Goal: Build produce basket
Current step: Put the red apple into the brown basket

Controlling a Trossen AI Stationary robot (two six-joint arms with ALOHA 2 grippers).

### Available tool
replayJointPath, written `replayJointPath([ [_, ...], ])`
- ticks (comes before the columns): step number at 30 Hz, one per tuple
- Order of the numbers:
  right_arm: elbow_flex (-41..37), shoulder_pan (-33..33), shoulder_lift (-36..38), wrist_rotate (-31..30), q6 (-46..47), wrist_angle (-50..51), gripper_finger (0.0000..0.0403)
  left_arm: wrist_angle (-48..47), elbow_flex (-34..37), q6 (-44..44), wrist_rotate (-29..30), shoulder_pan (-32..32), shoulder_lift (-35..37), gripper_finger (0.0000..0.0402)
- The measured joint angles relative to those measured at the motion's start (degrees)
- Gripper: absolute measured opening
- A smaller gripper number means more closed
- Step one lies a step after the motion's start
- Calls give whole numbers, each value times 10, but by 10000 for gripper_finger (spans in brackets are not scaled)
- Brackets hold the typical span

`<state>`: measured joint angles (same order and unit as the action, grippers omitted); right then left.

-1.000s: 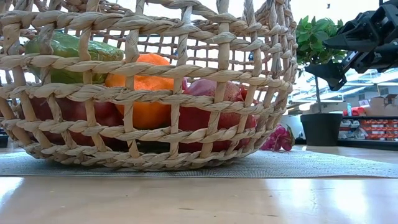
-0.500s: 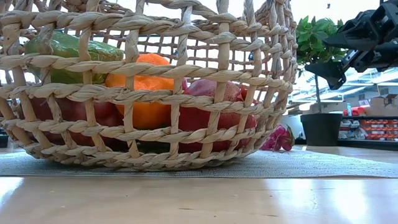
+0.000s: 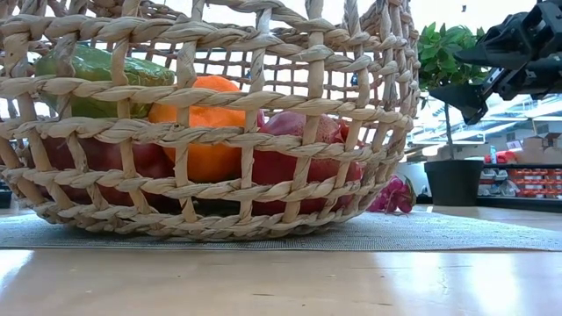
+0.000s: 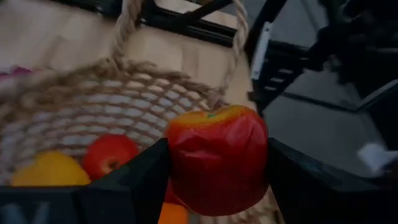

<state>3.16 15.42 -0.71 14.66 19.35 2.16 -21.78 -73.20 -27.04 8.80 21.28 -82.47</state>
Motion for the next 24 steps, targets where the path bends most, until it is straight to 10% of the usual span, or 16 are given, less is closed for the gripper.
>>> replayJointPath([
  [11, 0, 0, 0, 0, 0, -2, 348, -258, -129, 59, 146, 8, -113, 245],
  [24, 0, 0, 0, 0, 0, -3, 348, -318, -133, 155, 40, 18, -158, 292],
])
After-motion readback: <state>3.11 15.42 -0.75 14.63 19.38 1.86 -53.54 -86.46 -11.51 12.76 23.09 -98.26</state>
